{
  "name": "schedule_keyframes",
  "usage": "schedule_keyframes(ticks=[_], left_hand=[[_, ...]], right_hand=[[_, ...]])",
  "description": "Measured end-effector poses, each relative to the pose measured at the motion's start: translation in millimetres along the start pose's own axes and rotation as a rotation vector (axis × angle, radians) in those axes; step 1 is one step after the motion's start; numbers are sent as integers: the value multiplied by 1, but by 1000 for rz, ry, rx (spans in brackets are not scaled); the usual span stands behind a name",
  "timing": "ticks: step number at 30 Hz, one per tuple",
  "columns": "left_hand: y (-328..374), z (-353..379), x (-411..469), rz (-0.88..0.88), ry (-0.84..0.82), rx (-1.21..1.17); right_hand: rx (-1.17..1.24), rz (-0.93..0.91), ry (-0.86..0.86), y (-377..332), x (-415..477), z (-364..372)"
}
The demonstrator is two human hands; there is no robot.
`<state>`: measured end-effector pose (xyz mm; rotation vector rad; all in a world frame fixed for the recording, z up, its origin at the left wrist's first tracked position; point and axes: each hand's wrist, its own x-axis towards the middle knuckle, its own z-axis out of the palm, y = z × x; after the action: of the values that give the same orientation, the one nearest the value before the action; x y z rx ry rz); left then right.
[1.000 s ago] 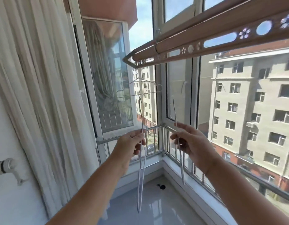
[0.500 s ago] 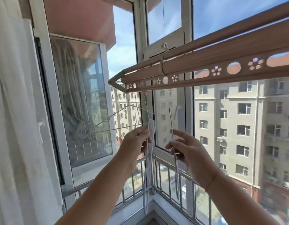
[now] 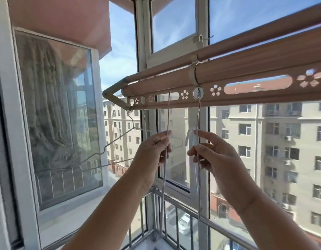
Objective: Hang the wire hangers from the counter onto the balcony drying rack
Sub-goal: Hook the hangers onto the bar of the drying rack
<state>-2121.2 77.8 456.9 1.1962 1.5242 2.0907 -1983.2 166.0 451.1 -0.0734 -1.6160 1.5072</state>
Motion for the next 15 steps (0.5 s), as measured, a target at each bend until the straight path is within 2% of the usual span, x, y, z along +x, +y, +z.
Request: schedule_keyframes(ticks=[15], left_hand=[[-22, -23, 48, -137, -172, -144]], right_hand=[[-104, -15, 266, 19, 9, 27]])
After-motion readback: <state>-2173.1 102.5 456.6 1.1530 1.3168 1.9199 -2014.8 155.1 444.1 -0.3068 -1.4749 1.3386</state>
